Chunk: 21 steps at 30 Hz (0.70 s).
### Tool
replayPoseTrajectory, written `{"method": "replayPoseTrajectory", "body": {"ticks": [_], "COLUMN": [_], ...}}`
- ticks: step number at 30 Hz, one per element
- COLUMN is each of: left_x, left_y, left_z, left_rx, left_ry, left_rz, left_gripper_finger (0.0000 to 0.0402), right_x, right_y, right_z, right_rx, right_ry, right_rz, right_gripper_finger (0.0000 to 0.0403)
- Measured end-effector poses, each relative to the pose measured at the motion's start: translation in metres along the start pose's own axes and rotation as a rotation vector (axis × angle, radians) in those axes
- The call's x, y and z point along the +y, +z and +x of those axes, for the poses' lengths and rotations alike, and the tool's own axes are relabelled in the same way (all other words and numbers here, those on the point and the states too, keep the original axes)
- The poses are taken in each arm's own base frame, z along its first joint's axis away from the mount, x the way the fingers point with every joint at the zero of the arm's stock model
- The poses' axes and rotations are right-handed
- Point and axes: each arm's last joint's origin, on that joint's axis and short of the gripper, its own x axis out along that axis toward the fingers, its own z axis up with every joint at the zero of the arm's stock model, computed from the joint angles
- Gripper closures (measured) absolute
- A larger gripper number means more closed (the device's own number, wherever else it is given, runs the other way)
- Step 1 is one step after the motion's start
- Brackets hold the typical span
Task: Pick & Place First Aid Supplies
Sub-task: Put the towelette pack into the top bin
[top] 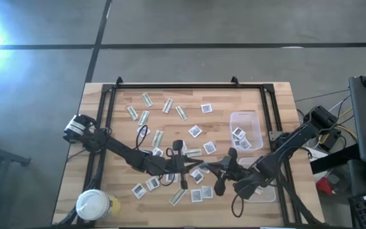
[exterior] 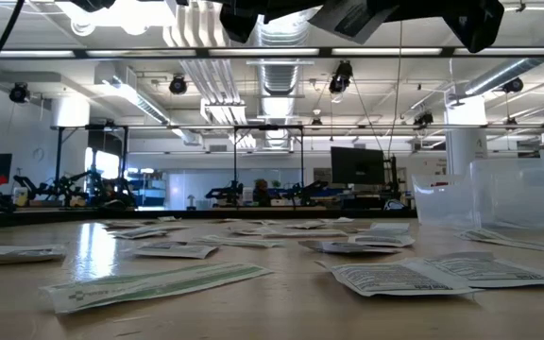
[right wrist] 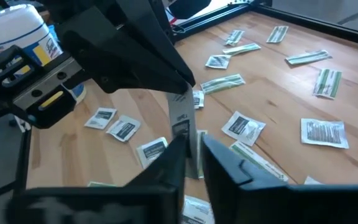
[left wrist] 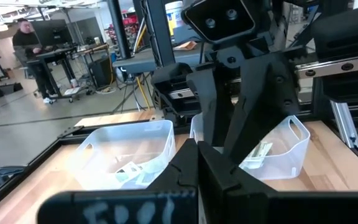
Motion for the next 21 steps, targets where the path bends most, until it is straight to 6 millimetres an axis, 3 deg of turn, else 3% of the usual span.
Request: {"method": "replayPoseTrajectory", "body": {"ticks": [4,15,21], "left_x": [0.0,-0.0003,-0.0005], "left_y": [0.0,-0.0012,-0.0027], "left_z": [0.0,-0.0001,-0.0001], "left_rx": [0.0,0.011,0.025], "left_ry": [0.0,-0.002,-0.003], "left_rz": [0.0,-0.001,-0.006], "left_gripper_finger": [0.0402,0.0384,0.0355], "right_x": [0.0001,0.0007,-0.0001], "right_y": [-0.0001,-0.0009,-0.0017], "right_z": [0.0,-0.0002,-0.0002], "right_rx": [0.004,0.026,0.034], "right_ry": [0.004,0.024,0.02], "right_rz": [-0.013,-0.046,-0.062], "right_gripper_finger": [0.0392,0.0395,0.0395]}}
